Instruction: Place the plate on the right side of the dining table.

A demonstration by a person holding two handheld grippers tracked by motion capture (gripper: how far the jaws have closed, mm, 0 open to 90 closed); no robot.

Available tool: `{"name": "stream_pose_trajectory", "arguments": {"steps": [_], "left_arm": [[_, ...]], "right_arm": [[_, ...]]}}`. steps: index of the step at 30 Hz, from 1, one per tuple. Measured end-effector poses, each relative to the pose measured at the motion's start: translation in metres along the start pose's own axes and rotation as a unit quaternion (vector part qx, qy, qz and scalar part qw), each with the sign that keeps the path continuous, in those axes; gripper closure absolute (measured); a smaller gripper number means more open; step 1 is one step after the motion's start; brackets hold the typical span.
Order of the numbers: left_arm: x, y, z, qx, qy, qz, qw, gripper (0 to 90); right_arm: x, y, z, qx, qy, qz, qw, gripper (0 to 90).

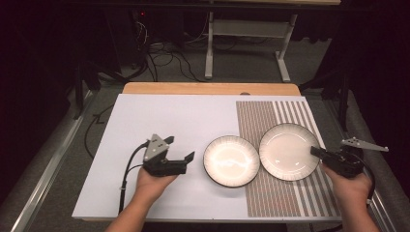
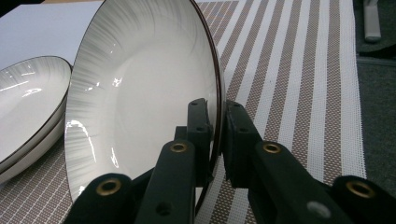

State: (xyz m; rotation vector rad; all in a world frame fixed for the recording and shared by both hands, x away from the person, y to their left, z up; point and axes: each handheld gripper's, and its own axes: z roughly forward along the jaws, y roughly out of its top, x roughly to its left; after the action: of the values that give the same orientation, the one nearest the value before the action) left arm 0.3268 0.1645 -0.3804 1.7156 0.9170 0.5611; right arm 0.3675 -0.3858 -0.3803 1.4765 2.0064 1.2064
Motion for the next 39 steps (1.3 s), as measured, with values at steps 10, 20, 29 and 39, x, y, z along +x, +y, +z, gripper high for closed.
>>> {"name": "stream_pose_trajectory", "arguments": {"steps": [10, 20, 29, 39], "left_arm": [[0.025, -0.021, -0.029, -0.005, 0.042, -0.032, 0.9986, 0.4], [0.021, -0.019, -0.030, -0.023, 0.038, -0.023, 0.9987, 0.2], [0.021, -0.018, -0.034, -0.032, 0.043, -0.017, 0.9984, 0.2], [0.023, -0.018, -0.039, -0.038, 0.043, -0.022, 0.9981, 0.2]], "right_arm": [[-0.005, 0.004, 0.010, 0.016, -0.003, 0.010, 0.9998, 83.8], [-0.008, 0.010, 0.021, 0.022, 0.000, 0.022, 0.9995, 83.6], [-0.009, 0.015, 0.027, 0.026, -0.002, 0.024, 0.9994, 83.5], [-0.012, 0.014, 0.033, 0.034, -0.006, 0.041, 0.9986, 82.5]]}}
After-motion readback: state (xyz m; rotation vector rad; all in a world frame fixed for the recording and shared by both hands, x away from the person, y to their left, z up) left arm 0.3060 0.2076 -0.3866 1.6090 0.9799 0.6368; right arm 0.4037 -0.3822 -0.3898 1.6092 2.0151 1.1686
